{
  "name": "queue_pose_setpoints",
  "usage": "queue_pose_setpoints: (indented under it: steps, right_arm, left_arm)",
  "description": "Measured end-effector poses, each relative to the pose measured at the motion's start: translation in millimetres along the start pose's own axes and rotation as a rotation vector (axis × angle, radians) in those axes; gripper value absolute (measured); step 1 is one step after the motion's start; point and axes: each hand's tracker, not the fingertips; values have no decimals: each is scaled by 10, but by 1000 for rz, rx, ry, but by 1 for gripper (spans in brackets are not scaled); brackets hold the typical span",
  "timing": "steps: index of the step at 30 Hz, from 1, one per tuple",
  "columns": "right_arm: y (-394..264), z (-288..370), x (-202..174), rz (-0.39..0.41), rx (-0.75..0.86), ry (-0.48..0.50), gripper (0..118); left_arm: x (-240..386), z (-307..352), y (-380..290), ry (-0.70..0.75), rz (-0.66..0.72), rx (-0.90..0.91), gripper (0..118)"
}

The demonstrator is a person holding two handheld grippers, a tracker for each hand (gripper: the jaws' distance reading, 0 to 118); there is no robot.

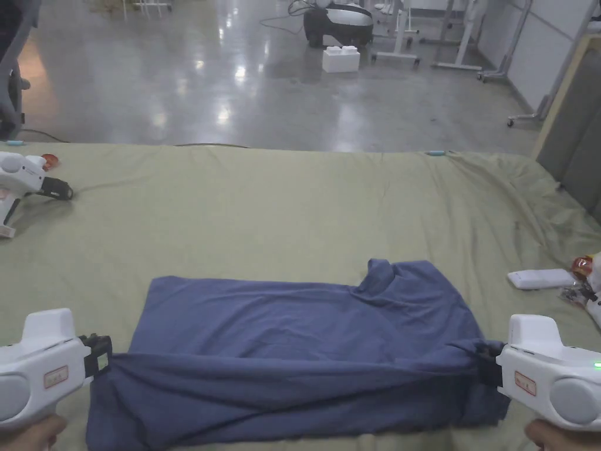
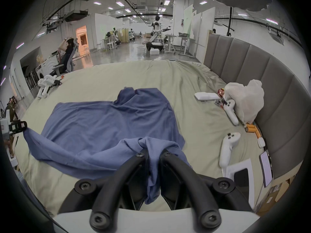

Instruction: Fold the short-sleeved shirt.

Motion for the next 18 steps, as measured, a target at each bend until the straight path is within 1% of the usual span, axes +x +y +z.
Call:
queue_pose_setpoints:
  steps: [2,8,11,15,16,17,18]
  right_arm:
    - [128,-209,-11,-6,-19,-8,8]
    - [157,-659,-14,1,-90,-33,8]
    - [128,-796,-30,9,-117,-42,8]
    - [38,-825,-39,12,-107,-44,9]
    - [11,-800,-46,10,-97,-50,16]
    - [-16,-764,-55,9,-86,-57,26]
    - [-9,-730,-73,10,-77,-70,40]
  left_arm:
    - [19,-156,122,5,-13,2,1]
    - [74,-551,319,19,-73,-5,1]
    - [123,-703,348,26,-109,-19,1]
    - [134,-856,288,46,-152,-65,2]
    - [128,-871,263,56,-157,-81,2]
    - [118,-865,233,59,-161,-88,4]
    - [112,-837,197,65,-164,-85,13]
